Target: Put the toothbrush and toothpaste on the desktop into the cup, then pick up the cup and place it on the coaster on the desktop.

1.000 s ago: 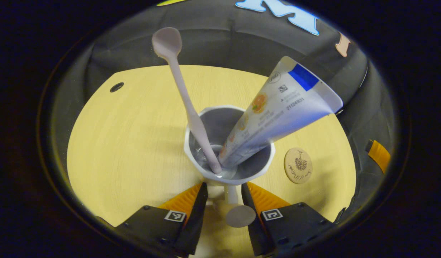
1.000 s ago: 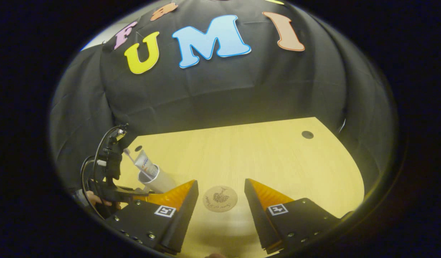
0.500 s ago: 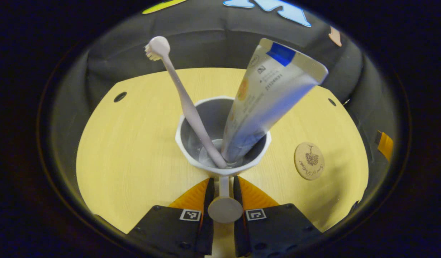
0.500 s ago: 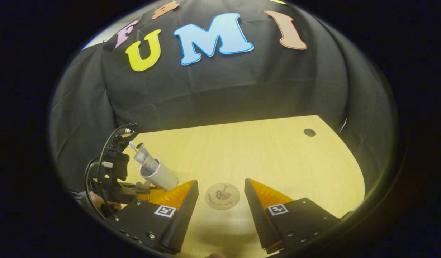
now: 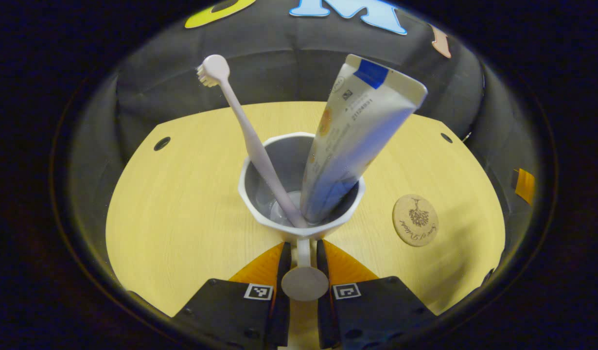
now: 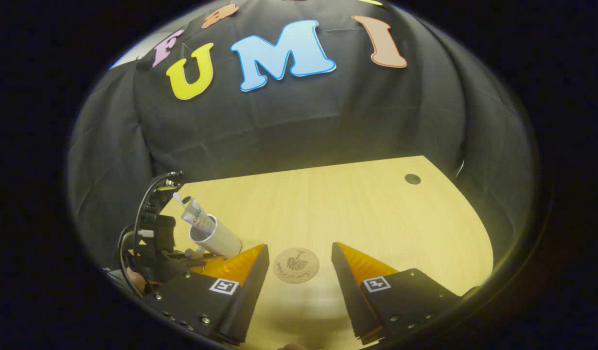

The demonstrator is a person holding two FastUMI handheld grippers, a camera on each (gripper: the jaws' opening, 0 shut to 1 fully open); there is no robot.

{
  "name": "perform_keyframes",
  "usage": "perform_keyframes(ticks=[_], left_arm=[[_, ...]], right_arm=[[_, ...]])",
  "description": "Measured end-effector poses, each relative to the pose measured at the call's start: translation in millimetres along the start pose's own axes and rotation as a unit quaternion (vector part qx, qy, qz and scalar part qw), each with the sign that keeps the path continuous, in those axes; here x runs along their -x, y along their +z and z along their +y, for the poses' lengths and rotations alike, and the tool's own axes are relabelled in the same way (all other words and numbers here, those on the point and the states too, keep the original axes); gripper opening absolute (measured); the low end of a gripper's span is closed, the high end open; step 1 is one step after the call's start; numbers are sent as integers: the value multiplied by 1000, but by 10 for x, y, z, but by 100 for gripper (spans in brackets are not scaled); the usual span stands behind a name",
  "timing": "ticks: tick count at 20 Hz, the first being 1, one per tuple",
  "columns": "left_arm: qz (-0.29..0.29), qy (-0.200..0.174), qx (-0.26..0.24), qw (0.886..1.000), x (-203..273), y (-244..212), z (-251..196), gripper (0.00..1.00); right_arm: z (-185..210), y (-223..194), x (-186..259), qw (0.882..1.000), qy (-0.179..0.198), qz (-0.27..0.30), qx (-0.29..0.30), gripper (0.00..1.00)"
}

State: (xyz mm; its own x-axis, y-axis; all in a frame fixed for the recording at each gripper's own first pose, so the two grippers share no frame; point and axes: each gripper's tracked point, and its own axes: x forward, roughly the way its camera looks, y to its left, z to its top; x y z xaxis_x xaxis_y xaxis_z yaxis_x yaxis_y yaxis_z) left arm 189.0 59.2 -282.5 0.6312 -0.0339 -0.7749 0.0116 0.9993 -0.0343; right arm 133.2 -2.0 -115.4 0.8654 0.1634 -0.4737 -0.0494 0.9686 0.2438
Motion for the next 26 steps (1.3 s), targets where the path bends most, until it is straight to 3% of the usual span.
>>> perform_keyframes(ticks=[7,14,20,21,26], left_arm=[[-16,-27,-38,999,137,141,-646,30],[-5,-64,-63,996,83,39,-1498,30],[13,-60,-69,996,-56,-100,-1852,30],[18,-55,-68,996,-67,-140,-1871,36],[11,-29,-69,997,-81,-137,-1905,30]], right_arm=[[-209,17,202,1000,-10,-11,-3,78],[-723,10,487,999,-36,-23,-19,75],[-1128,-90,653,998,-48,-17,-39,77],[-1184,-111,669,998,-48,-16,-41,77],[-1356,-115,659,998,-39,-13,-49,78]])
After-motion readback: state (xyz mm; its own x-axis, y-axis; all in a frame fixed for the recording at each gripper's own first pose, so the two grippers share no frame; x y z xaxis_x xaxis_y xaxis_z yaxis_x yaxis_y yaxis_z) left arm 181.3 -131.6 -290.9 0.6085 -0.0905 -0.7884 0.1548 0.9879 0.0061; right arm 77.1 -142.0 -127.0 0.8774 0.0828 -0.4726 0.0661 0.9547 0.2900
